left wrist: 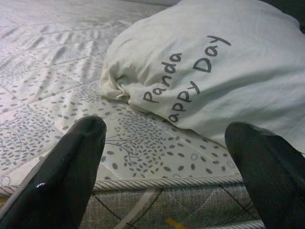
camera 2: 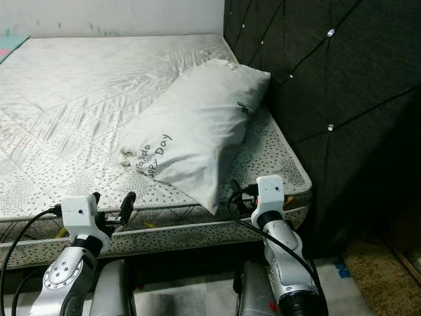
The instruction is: Clean up the room
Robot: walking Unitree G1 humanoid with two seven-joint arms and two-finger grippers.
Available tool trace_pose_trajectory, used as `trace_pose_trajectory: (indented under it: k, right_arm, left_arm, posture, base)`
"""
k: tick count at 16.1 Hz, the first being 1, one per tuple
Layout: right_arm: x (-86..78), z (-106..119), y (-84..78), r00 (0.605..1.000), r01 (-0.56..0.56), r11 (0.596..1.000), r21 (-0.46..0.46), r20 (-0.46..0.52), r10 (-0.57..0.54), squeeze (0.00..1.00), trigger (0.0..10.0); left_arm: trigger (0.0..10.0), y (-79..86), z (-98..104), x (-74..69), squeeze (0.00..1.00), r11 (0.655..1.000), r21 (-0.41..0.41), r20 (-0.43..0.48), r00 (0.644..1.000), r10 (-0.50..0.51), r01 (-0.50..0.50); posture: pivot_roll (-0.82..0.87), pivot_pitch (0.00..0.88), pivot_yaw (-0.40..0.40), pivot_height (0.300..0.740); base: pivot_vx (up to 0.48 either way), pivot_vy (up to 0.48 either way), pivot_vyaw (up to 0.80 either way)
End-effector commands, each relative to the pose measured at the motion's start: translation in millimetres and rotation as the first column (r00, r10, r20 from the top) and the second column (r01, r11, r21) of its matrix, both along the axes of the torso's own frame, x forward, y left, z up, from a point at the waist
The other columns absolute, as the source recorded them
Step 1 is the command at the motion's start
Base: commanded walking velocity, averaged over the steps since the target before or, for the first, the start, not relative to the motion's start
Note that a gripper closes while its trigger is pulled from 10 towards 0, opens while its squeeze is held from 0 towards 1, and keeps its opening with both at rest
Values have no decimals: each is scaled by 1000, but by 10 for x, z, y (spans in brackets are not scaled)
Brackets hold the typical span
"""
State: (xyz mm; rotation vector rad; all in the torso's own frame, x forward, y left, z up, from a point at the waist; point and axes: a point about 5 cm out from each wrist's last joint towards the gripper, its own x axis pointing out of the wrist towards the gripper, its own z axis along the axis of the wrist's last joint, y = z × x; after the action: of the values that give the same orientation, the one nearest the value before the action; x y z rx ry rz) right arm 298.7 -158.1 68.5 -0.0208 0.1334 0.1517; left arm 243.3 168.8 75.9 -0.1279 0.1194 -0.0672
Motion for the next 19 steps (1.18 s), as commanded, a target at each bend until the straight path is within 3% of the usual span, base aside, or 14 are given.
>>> trace_pose_trajectory:
  k: [1, 6, 12, 19]
  right_arm:
    - [46, 62, -16, 1000, -2, 1000, -10, 25, 3, 0, 10000]
    - [36, 57, -8, 1000, -3, 1000, -7, 30, 3, 0, 10000]
    - [36, 40, -11, 1000, -5, 1000, -12, 24, 5, 0, 10000]
    - [16, -33, 10, 999, -35, 999, -1, -22, 35, 0, 10000]
  left_arm:
    - [10000, 20, 48, 15, 0, 1000, 6, 11, 1000, 6, -6]
    - [10000, 10, 51, 24, 0, 1000, 5, 10, 1000, -1, 1]
    - [10000, -6, 42, 26, 0, 1000, 3, 4, 1000, -5, 5]
    - [10000, -41, 32, 39, 0, 1000, -4, -7, 1000, 2, -2]
  posture:
    - [-71, 0, -33, 531]
    - [-73, 0, -29, 531]
    - [-75, 0, -29, 531]
    - [-74, 0, -26, 531]
  base:
    - [244, 0, 0]
    - [266, 0, 546]
    - [263, 0, 0]
    - [0, 0, 0]
